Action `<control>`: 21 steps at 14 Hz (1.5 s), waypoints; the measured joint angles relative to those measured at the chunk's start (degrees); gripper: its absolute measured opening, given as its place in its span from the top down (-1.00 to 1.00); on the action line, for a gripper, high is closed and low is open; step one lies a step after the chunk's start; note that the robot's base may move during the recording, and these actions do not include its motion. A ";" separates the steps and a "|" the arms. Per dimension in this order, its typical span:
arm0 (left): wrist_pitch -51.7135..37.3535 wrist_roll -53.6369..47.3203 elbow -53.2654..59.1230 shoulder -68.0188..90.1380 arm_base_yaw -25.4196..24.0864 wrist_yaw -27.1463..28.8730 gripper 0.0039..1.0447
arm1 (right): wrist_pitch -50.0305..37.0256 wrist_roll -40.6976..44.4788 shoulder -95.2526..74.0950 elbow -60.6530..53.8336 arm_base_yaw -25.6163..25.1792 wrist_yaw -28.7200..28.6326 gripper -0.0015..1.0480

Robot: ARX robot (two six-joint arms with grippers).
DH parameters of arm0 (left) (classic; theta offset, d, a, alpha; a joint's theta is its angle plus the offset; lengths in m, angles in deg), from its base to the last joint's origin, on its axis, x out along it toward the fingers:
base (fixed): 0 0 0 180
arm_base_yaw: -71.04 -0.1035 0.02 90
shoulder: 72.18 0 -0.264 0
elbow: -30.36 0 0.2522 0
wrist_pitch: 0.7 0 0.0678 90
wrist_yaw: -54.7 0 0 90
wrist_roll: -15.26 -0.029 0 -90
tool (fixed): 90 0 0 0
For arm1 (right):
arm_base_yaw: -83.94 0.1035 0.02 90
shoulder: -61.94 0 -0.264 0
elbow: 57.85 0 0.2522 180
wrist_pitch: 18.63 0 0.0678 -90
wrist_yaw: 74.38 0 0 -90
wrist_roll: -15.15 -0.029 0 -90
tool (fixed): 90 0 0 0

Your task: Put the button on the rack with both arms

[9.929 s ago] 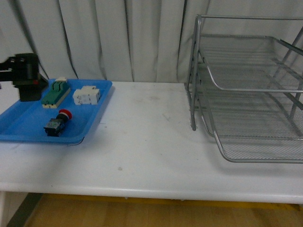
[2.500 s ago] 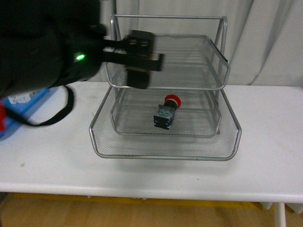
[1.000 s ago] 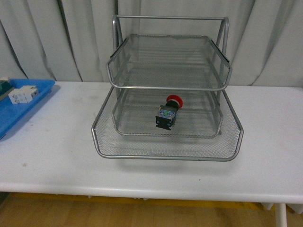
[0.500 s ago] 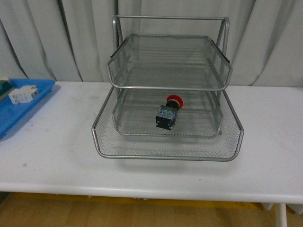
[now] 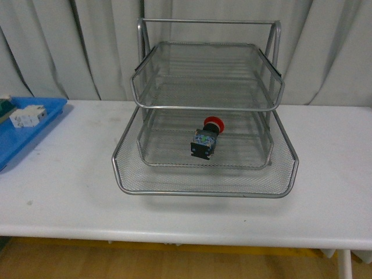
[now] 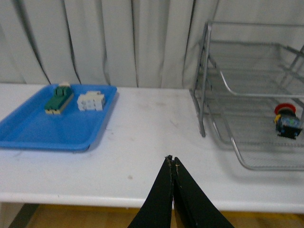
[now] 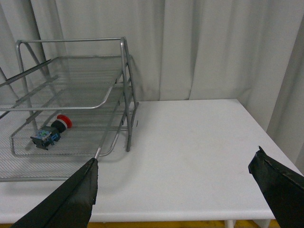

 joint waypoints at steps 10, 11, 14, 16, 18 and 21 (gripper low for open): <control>0.92 0.02 0.00 -3.43 0.00 0.15 -0.33 | -0.02 0.02 -0.02 0.00 0.00 -0.02 -0.87; 0.92 0.02 0.00 -3.43 -0.02 0.15 -0.57 | 0.04 0.59 -2.47 0.39 -0.17 0.55 -0.87; 0.92 0.00 0.00 -3.43 0.00 0.13 -0.87 | -26.97 -0.85 -35.52 9.84 1.16 2.54 -0.87; 0.90 0.00 0.00 -3.43 0.00 0.13 -0.88 | -34.05 -5.70 -60.41 24.55 6.16 4.13 -0.87; 0.92 0.00 0.00 -3.43 0.00 0.13 -0.88 | -26.43 -9.42 -79.76 38.84 11.85 4.76 -0.87; 0.90 0.00 0.00 -3.43 0.00 0.13 -0.88 | -12.35 -14.40 -95.03 55.87 19.34 5.18 -0.65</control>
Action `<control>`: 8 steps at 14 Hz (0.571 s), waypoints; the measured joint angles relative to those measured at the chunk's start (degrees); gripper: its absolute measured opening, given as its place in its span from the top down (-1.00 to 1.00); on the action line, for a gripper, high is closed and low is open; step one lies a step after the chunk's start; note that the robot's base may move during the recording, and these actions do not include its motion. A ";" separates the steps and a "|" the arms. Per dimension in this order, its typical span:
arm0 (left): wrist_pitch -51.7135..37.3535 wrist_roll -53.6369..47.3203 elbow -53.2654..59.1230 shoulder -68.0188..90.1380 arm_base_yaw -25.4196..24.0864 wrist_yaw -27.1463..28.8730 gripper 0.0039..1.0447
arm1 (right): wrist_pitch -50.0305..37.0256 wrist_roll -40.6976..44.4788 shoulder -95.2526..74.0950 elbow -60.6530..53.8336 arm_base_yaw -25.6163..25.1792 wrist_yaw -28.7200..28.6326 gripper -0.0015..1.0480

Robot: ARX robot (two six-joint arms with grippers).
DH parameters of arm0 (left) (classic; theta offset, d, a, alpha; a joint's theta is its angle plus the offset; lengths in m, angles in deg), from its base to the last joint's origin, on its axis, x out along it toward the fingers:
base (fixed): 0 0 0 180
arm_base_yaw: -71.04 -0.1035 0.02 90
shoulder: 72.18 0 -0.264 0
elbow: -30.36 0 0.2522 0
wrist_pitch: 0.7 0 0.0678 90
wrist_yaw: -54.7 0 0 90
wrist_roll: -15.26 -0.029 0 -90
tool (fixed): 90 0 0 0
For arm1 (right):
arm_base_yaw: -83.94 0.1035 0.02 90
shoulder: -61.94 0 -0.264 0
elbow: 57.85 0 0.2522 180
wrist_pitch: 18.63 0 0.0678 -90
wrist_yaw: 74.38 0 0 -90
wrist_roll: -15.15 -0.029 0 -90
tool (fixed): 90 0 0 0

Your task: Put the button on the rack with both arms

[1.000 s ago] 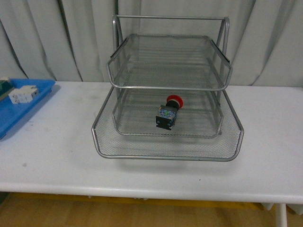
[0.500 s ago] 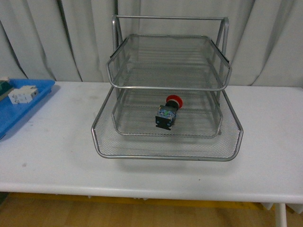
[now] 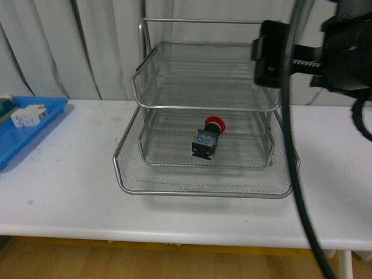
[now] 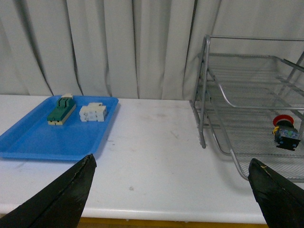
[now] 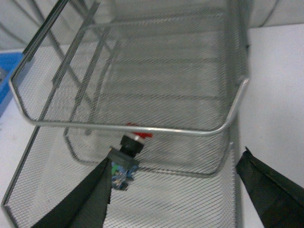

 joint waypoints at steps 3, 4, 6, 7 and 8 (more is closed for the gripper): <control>0.00 0.00 0.00 0.00 0.00 0.00 -0.88 | 5.14 -1.36 -3.15 0.52 4.81 -2.01 0.01; 0.00 0.00 0.00 0.00 0.00 0.00 -0.88 | 5.05 -1.42 -3.15 -0.63 5.95 -2.49 0.26; 0.02 0.00 0.00 0.00 -0.02 0.00 -0.88 | 4.83 -2.03 -3.06 -3.87 7.37 -3.32 0.71; 0.02 0.00 0.00 0.00 0.00 0.00 -0.88 | 4.63 -2.45 -3.06 -5.70 7.87 -3.58 0.92; 0.00 0.00 0.00 0.00 -0.02 0.00 -0.88 | 4.35 -3.15 -3.10 -7.41 8.55 -3.63 0.96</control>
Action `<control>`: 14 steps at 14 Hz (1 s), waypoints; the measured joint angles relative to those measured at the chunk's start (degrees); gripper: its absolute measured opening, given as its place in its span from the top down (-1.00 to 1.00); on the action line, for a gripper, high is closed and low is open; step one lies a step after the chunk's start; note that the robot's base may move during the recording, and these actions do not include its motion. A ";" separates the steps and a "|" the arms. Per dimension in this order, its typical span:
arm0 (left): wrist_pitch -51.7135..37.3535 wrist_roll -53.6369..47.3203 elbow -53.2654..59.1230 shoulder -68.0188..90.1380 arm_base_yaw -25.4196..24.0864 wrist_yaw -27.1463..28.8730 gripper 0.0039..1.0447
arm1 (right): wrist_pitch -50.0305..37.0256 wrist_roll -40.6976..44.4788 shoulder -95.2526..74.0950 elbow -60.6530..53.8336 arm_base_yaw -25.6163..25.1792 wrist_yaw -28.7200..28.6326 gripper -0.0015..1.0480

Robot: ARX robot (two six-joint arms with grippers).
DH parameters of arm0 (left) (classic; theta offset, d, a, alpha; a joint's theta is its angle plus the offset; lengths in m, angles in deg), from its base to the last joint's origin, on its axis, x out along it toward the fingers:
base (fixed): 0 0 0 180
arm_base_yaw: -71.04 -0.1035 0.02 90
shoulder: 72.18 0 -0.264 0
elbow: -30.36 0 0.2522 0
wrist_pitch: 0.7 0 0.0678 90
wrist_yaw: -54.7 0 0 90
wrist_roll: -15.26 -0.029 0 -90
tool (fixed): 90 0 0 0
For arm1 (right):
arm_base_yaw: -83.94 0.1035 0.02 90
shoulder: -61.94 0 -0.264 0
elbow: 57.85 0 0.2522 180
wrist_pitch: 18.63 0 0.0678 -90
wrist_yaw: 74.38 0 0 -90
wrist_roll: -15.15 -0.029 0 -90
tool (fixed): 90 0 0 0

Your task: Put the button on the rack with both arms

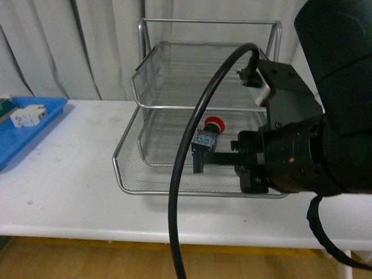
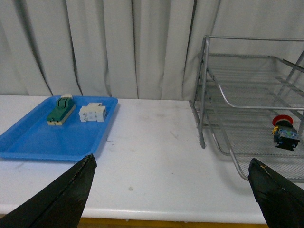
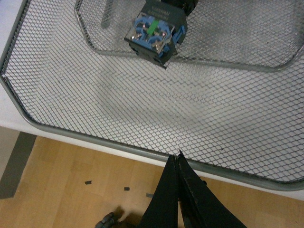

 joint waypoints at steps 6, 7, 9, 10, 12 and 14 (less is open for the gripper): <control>0.00 0.00 0.00 0.00 0.02 0.00 -0.88 | -0.90 -1.99 -9.66 -0.85 4.31 3.02 0.96; 0.02 0.00 0.00 0.00 0.02 0.02 -0.88 | -0.90 -1.75 -10.36 0.57 4.13 3.39 0.96; 0.02 0.00 0.00 0.00 0.02 0.00 -0.88 | -0.79 -1.29 -11.02 3.43 3.54 4.02 0.96; 0.00 0.00 0.00 0.00 0.02 0.00 -0.88 | 0.22 -0.90 -11.65 4.48 2.93 4.22 0.96; 0.02 0.00 0.00 0.00 0.02 0.00 -0.88 | 1.14 -0.48 -13.00 5.68 2.05 4.26 0.96; 0.02 0.00 0.00 0.00 0.02 0.00 -0.88 | 1.44 -0.09 -13.84 7.72 1.20 4.50 0.96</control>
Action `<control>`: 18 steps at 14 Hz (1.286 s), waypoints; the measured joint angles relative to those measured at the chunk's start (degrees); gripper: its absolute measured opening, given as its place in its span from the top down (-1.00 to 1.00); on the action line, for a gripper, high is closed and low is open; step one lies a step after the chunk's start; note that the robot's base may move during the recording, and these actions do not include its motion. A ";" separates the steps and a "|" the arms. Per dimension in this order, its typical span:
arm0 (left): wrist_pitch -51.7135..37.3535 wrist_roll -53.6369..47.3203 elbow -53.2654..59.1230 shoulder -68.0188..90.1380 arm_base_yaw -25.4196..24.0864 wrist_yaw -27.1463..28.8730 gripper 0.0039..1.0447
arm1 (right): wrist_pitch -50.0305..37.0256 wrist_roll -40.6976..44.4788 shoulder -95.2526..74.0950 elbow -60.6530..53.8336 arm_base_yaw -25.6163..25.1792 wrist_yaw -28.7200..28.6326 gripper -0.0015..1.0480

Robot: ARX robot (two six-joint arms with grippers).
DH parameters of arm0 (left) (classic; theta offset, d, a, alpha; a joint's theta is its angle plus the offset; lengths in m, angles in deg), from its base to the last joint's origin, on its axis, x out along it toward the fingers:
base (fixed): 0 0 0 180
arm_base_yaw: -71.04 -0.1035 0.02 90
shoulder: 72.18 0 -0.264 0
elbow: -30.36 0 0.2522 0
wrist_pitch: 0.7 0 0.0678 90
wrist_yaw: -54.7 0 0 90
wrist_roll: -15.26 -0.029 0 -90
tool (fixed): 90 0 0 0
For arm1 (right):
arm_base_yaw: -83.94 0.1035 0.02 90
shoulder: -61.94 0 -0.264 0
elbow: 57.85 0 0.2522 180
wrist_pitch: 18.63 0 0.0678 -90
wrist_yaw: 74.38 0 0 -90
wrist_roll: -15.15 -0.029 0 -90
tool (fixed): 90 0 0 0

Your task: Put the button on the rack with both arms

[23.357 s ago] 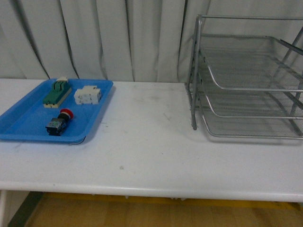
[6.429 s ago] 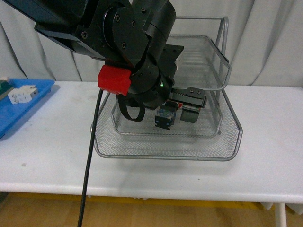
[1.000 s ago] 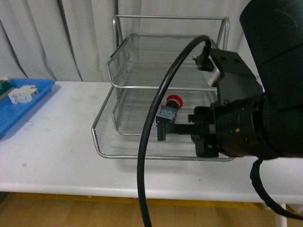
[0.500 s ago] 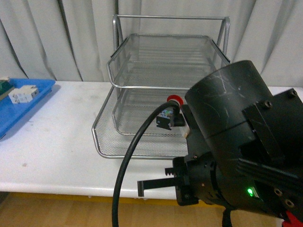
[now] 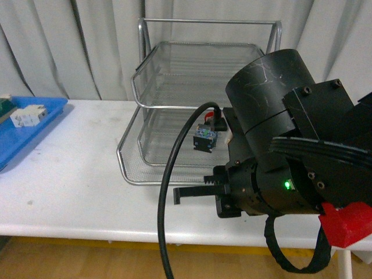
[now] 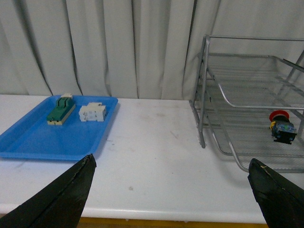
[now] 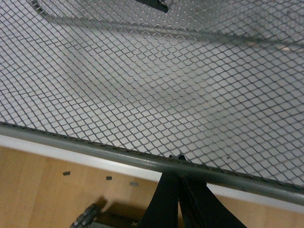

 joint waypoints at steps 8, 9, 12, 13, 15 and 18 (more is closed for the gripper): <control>0.00 0.00 0.00 0.00 0.00 0.00 -0.88 | 1.79 1.81 -4.92 9.73 -5.60 0.52 0.96; -0.02 0.00 0.00 0.00 -0.02 0.00 -0.88 | 2.82 2.54 -6.82 12.61 -6.73 0.68 0.96; 0.00 0.00 0.00 0.00 0.00 0.00 -0.88 | 4.35 2.99 -10.43 17.09 -9.49 1.16 0.96; -0.02 0.00 0.00 0.00 -0.02 0.00 -0.88 | 4.33 3.02 -10.67 17.90 -10.14 1.14 0.96; -0.02 0.00 0.00 0.00 0.00 0.00 -0.88 | 4.61 3.15 -11.32 18.86 -11.15 1.16 0.96; 0.00 0.00 0.00 0.00 0.00 0.00 -0.88 | 4.57 3.48 -12.07 19.41 -12.28 0.74 0.96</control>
